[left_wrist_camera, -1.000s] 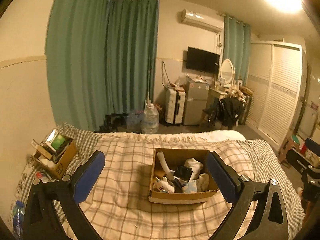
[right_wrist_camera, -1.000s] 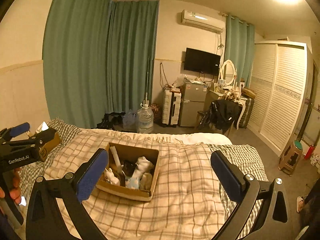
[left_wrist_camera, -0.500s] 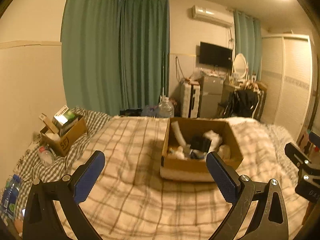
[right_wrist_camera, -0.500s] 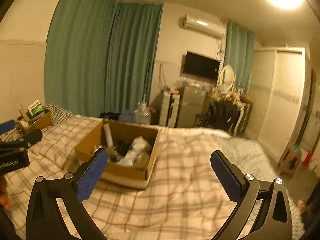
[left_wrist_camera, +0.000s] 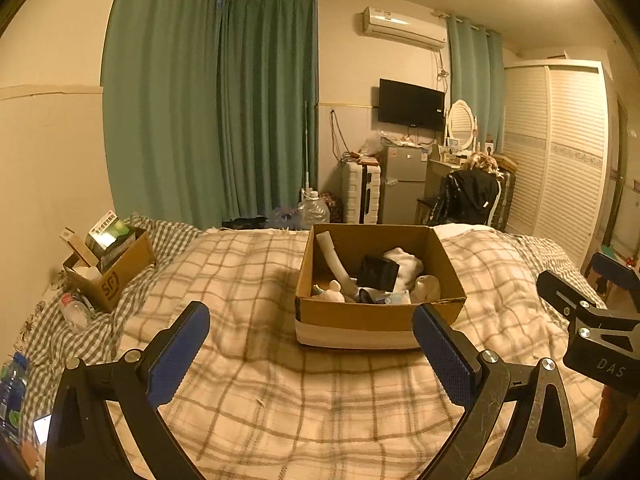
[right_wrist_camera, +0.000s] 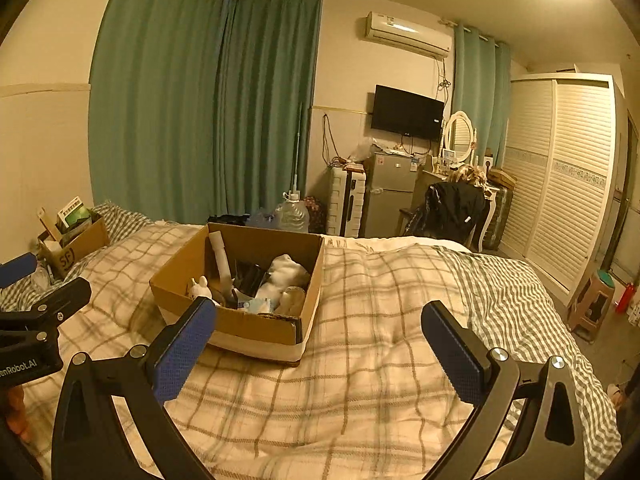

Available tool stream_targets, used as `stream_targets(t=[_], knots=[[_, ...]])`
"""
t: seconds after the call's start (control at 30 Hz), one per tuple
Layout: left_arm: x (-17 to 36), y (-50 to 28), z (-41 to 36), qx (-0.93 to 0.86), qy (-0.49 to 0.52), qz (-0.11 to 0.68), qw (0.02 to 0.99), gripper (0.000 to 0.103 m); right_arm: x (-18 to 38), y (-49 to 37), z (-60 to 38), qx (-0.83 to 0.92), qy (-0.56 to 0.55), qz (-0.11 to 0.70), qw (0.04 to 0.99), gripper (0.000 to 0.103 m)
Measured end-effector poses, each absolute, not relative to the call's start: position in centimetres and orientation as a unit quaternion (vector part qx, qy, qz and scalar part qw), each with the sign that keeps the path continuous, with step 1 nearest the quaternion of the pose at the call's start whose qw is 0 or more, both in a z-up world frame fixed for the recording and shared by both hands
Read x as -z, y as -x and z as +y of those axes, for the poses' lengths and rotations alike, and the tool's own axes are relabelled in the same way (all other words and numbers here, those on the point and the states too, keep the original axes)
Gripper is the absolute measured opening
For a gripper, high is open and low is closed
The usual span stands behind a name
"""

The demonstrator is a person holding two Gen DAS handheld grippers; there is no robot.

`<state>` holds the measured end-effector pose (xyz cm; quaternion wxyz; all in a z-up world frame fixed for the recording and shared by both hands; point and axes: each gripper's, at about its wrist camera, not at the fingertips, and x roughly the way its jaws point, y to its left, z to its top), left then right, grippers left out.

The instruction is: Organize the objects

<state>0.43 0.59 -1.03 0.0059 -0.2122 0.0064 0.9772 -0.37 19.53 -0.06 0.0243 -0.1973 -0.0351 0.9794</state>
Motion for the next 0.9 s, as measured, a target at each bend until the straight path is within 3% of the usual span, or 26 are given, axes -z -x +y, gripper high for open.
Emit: stream_targets(t=[0.9], knots=[[1.66,-0.21,0.73,-0.974,0.227,0.014,0.003,0.103,0.31,0.29,19.26,-0.979,0.198,-0.042,0.019,0.103]])
